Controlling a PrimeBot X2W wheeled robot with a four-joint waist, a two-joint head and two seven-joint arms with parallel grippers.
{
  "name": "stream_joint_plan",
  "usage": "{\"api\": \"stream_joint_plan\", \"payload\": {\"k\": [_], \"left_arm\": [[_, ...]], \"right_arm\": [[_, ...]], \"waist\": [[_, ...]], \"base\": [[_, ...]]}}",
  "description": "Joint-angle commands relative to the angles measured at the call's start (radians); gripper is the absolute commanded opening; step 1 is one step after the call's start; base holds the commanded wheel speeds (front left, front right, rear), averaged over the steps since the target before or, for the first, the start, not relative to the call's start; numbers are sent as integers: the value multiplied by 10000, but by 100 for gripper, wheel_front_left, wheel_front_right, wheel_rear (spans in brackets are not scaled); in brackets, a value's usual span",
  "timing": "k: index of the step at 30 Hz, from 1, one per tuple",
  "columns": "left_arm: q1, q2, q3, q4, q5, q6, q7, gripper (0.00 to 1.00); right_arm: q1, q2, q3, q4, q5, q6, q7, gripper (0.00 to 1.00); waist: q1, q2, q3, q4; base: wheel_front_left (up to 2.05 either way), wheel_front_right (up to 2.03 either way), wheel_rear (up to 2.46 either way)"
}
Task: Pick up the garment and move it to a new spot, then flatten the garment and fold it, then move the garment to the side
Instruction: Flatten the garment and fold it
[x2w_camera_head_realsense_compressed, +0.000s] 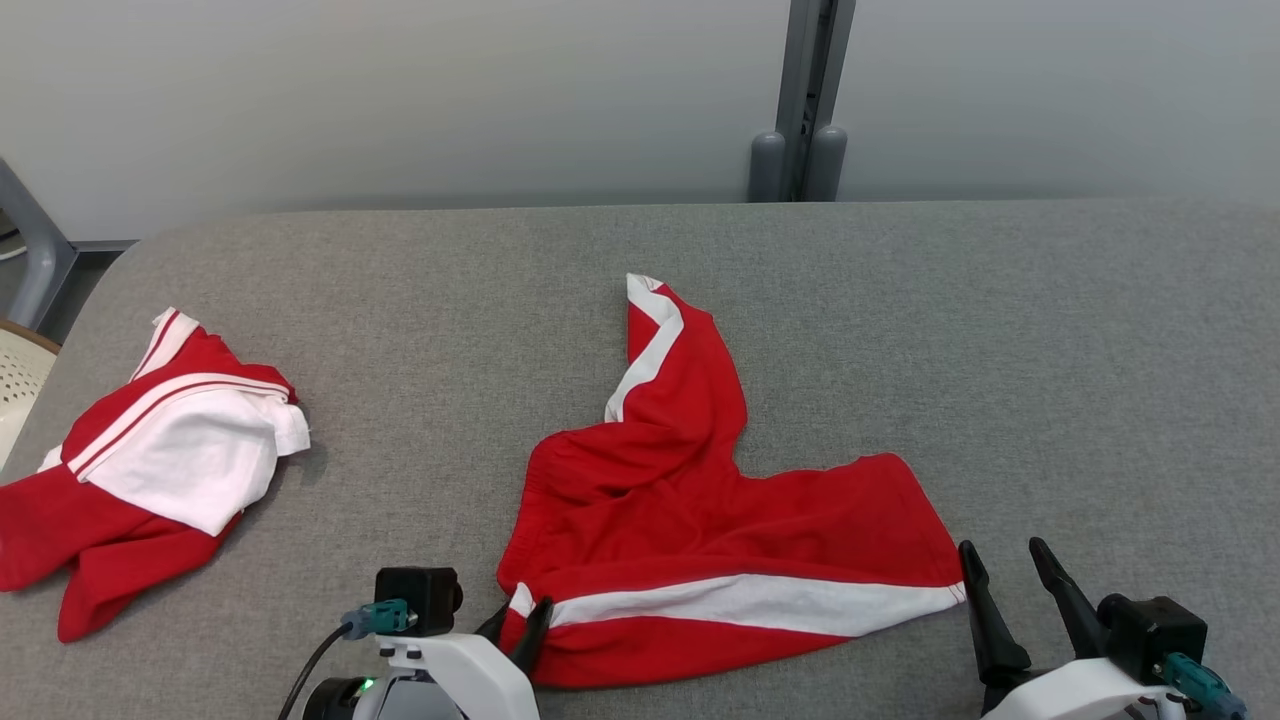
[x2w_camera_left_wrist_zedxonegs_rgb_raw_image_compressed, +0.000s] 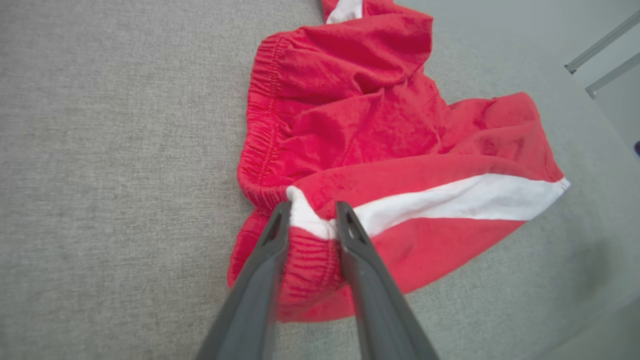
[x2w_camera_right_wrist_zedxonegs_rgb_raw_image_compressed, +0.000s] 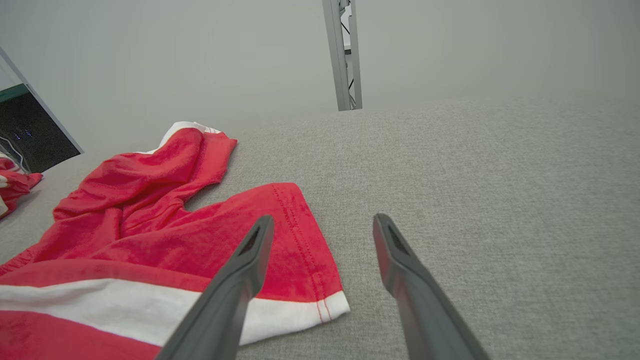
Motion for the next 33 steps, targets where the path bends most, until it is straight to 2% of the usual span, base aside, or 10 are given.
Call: {"api": "stream_joint_plan", "payload": {"k": [1,2,4,15,23,28,33], "left_arm": [[-169,22,25,44,-8,-69,-69,33],[-177,14,18,80,0,-100,-141,19],[-231,-15,84,109,61,-93,-417,0],[-304,-34,631,608,498,108,-2898,0],[-509,-179,950,2190,582,-162,-4579,0],[-635,-423,1275,3000,704,-290,-4874,0],[-725,-572,1767,2976,982,-390,-4900,0]], "right_arm": [[-112,-46,-18,7,-4,1,1,100],[-113,-46,-18,5,4,1,1,100],[-120,-46,-20,12,45,1,1,100],[207,-46,464,451,321,1,3,100],[139,-49,1708,956,690,1,3,100],[70,-124,2317,1099,679,1,2,100],[122,-298,2662,1045,672,1,2,100]], "waist": [[0,0,5,-1],[0,0,10,-1],[0,0,27,3],[0,0,31,179],[0,0,103,105],[0,0,171,59],[0,0,213,74]], "base": [[0,0,0],[0,0,0],[0,0,0],[0,0,0],[0,0,0],[0,0,0],[0,0,0]]}}
